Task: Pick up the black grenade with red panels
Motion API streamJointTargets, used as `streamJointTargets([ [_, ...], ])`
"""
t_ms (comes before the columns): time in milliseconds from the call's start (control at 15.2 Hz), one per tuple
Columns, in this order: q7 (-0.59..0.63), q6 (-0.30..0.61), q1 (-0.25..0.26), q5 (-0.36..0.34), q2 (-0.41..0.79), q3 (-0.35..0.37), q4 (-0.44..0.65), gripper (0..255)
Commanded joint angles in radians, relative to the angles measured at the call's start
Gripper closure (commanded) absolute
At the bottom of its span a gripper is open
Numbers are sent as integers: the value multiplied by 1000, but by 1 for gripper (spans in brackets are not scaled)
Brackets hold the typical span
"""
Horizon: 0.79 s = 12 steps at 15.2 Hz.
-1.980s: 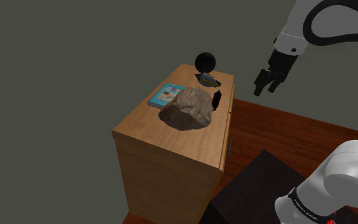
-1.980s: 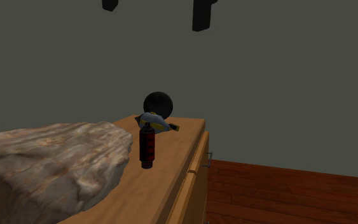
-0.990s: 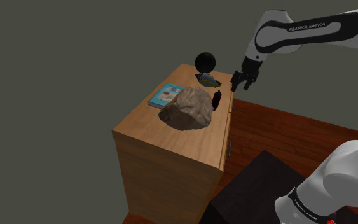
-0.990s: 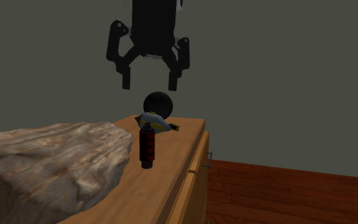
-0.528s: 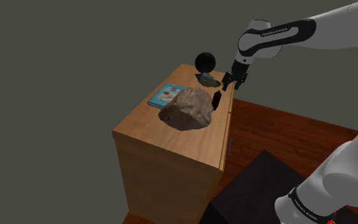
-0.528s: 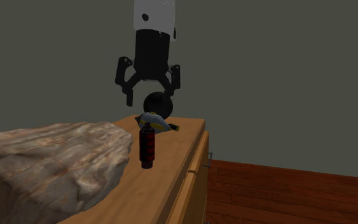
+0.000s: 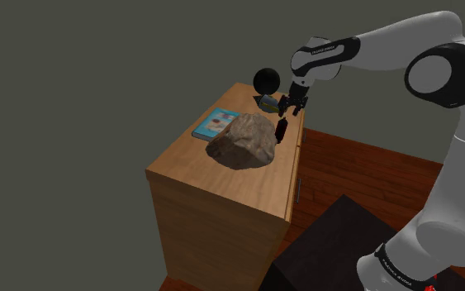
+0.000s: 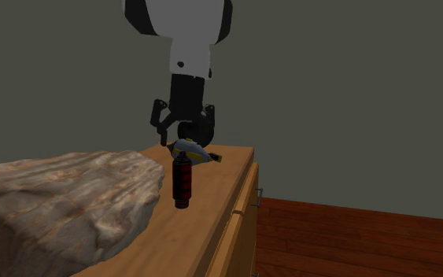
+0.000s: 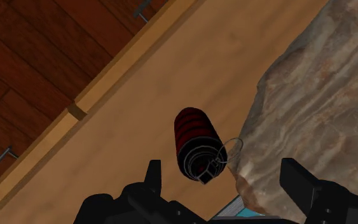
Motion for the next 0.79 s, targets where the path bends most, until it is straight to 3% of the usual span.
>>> streamJointTargets([
  [0, -11, -8, -14, 22, 63, 5, 67, 0],
  [594, -32, 75, -18, 42, 104, 14, 22, 0],
  [660, -32, 75, -18, 42, 104, 14, 23, 255],
  [726, -31, 74, -17, 42, 103, 14, 23, 255],
])
